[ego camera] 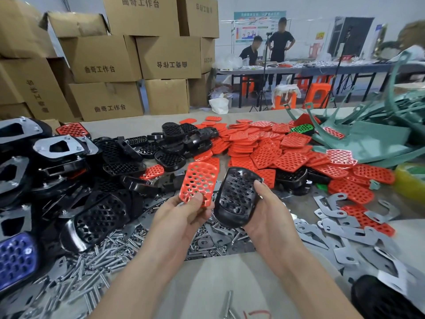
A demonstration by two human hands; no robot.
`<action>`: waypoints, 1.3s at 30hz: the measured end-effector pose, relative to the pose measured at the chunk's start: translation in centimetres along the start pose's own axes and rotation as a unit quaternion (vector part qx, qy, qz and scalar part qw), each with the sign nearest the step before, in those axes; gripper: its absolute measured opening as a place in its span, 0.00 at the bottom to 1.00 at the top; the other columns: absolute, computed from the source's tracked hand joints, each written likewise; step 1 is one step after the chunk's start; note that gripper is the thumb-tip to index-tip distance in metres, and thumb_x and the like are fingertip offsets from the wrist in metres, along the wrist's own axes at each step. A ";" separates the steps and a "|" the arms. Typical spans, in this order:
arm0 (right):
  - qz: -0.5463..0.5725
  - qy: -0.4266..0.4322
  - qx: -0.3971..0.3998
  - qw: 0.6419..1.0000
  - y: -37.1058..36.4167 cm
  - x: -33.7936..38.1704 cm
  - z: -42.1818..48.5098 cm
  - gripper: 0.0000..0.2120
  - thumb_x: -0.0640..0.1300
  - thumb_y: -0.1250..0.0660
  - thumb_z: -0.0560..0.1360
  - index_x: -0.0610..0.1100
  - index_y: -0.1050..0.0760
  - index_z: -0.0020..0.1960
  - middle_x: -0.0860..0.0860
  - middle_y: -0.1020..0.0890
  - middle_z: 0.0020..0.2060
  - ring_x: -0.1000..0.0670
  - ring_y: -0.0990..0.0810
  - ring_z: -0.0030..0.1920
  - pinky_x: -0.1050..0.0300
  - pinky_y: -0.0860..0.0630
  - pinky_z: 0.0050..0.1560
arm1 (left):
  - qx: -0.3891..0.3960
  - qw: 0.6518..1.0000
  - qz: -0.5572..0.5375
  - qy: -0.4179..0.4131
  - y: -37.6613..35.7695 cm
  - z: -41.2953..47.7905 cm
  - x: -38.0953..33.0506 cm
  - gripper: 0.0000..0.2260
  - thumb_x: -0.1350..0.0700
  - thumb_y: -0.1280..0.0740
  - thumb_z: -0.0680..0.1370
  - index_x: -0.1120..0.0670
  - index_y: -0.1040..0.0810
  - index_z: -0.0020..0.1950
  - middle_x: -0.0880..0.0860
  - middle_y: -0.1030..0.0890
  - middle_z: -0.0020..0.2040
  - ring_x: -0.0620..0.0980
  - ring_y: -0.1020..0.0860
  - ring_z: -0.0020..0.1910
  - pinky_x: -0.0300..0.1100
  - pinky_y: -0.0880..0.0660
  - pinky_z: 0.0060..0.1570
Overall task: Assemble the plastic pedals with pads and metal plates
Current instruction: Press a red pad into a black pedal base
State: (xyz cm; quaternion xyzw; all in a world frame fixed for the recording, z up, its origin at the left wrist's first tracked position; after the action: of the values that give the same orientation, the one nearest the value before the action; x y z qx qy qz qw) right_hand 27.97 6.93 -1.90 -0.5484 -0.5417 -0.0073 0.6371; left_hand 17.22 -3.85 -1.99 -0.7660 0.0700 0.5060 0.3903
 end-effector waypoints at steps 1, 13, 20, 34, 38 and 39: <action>-0.003 0.000 0.002 1.000 0.0 0.0 0.0 0.20 0.43 0.41 0.84 0.37 0.30 0.74 0.36 0.20 0.65 0.34 0.22 0.67 0.33 0.29 0.70 | 0.010 1.000 0.006 0.005 -0.1 -0.1 0.1 0.09 0.67 0.34 0.79 0.67 0.25 0.58 0.57 0.15 0.39 0.49 0.16 0.37 0.38 0.18 0.37; -0.006 0.001 0.029 1.000 0.3 -0.1 0.4 0.21 0.44 0.43 0.85 0.35 0.31 0.74 0.32 0.22 0.67 0.30 0.26 0.69 0.31 0.34 0.73 | 0.059 0.996 0.060 0.035 -1.1 -1.1 1.2 0.11 0.65 0.31 0.77 0.67 0.25 0.58 0.63 0.15 0.44 0.53 0.15 0.39 0.38 0.19 0.38; -0.070 0.031 0.026 0.997 1.1 -1.0 1.2 0.27 0.55 0.33 0.76 0.41 0.25 0.70 0.37 0.17 0.62 0.33 0.21 0.66 0.33 0.30 0.72 | 0.056 0.995 0.083 0.009 -1.7 -1.3 2.0 0.12 0.63 0.30 0.77 0.64 0.26 0.59 0.64 0.14 0.47 0.54 0.14 0.42 0.40 0.18 0.40; -0.262 0.161 0.020 0.951 1.6 -1.8 1.1 0.11 0.57 0.39 0.83 0.60 0.17 0.55 0.54 0.12 0.51 0.53 0.14 0.52 0.51 0.18 0.52 | -0.057 0.891 0.423 -0.151 -0.6 -1.2 0.6 0.14 0.36 0.34 0.77 0.45 0.30 0.52 0.50 0.17 0.37 0.46 0.20 0.30 0.43 0.25 0.31; -0.289 0.165 0.045 0.942 1.3 -1.8 0.7 0.12 0.56 0.39 0.83 0.58 0.17 0.55 0.54 0.13 0.52 0.53 0.14 0.54 0.57 0.17 0.53 | -0.006 0.890 0.403 -0.214 -0.3 -1.0 -0.1 0.10 0.35 0.37 0.78 0.37 0.26 0.56 0.37 0.20 0.50 0.37 0.20 0.45 0.45 0.21 0.46; -0.298 0.165 0.053 0.939 1.2 -1.8 0.6 0.12 0.56 0.40 0.84 0.59 0.17 0.54 0.54 0.13 0.51 0.54 0.14 0.53 0.60 0.17 0.51 | 0.012 0.896 0.392 -0.209 -0.5 -1.0 0.1 0.10 0.37 0.37 0.79 0.37 0.25 0.57 0.36 0.20 0.51 0.38 0.19 0.47 0.45 0.21 0.48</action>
State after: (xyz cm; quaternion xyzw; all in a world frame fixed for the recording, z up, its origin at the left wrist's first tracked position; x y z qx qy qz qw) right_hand 27.53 6.78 -4.06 -0.3185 -0.5669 -0.2580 0.7146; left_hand 18.18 -4.14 -1.65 -0.5488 0.2876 0.7653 0.1747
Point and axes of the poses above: each hand's wrist, its own z-axis towards the middle knuckle, its own y-axis out of the back of the hand, x = y × z, the point moved 1 cm from there along z, towards the middle knuckle
